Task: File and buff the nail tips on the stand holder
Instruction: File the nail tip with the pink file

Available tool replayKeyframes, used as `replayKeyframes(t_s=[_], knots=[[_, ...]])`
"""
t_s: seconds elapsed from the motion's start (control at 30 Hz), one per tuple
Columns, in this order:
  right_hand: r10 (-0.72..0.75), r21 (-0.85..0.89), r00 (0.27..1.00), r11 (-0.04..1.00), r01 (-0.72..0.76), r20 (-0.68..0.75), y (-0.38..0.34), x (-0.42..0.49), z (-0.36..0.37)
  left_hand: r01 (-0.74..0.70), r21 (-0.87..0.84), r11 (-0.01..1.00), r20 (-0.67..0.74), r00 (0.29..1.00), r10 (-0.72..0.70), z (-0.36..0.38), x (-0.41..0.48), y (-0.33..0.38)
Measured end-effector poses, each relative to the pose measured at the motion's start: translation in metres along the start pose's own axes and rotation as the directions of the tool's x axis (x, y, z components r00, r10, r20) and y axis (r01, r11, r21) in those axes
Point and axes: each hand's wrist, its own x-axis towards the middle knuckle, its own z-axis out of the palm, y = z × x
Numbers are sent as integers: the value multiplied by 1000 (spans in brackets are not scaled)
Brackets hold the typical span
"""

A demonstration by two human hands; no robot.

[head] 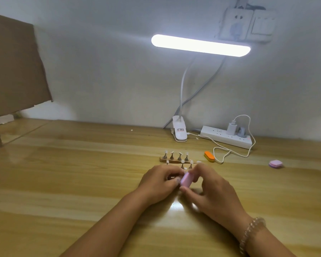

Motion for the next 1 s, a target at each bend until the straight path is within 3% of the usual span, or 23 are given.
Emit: replayKeyframes(t_s=[0.07,0.2,0.3,0.4,0.53,0.67,0.77,0.9,1.0], knots=[[-21,-9,999,1000,21,50,-4,-1,1,12,-28,1000,-11,1000,-12,-1,1,1],[51,42,996,998,-49,-70,0,3,1,15,-34,999,-1,1000,-15,0,2,0],[7,42,1000,999,-6,-14,2,1,1,8,-41,999,5,1000,-8,0,1,0],[63,49,997,997,-61,-46,3,5,0,14,-37,999,-12,1000,-15,-1,3,-2],[-8,-31,1000,999,7,-17,0,2,2,6,-15,1000,-9,1000,-6,0,2,-3],[93,12,992,996,-92,-87,4,5,1,5,10,1000,-21,1000,-5,0,3,-2],[-13,-65,1000,998,11,-24,-1,1,2,-7,-8,1000,-13,1000,7,-1,2,-2],[98,6,992,995,-97,-81,3,5,1,-13,-13,1000,-27,1000,12,0,2,-1],[27,-60,999,998,-28,-20,2,2,3,-18,-13,1000,-35,999,17,0,2,-2]])
